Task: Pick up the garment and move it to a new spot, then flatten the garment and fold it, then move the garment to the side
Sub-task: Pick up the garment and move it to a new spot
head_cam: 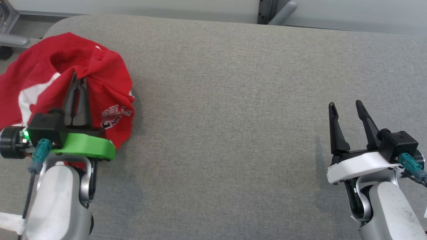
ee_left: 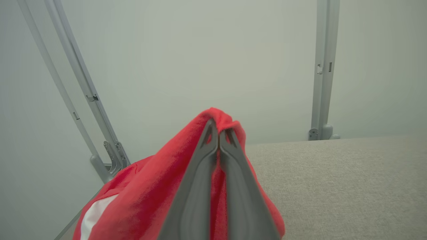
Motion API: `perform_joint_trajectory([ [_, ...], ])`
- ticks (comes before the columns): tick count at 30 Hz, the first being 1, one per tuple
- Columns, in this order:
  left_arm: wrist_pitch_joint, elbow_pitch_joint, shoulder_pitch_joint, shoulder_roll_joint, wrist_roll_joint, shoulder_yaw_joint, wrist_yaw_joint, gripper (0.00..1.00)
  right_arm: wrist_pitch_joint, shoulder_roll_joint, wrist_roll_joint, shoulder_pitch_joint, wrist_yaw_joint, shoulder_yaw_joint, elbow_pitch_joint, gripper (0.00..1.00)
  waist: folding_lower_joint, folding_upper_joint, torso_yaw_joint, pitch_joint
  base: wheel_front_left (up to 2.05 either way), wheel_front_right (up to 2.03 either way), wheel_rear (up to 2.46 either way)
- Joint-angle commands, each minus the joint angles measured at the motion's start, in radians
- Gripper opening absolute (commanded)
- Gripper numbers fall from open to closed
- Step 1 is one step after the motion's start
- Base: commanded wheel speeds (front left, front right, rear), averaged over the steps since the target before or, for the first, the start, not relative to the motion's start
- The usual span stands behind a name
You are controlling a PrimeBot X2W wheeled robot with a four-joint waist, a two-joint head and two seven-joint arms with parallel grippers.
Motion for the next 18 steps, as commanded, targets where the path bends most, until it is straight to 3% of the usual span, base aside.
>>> perform_joint_trajectory([
  [1,0.014,-0.061,0.039,-0.013,0.009,-0.022,0.003,0.0,-0.004,0.002,0.004,0.016,0.0,-0.008,-0.008,1.0,0.0001,0.0,-0.034,-0.021,0.0,0.0,0.0],
  [8,0.097,-0.275,0.093,-0.052,0.047,-0.141,-0.014,0.0,-0.003,0.019,0.012,0.0,0.0,0.001,-0.027,1.0,0.0001,0.0,-0.148,-0.014,0.0,0.0,0.0],
  [18,0.155,-0.278,0.018,-0.127,0.069,-0.343,-0.085,0.0,-0.019,0.034,0.037,-0.01,0.0,0.014,-0.013,1.0,0.0001,0.0,-0.333,0.032,0.0,0.0,0.0],
])
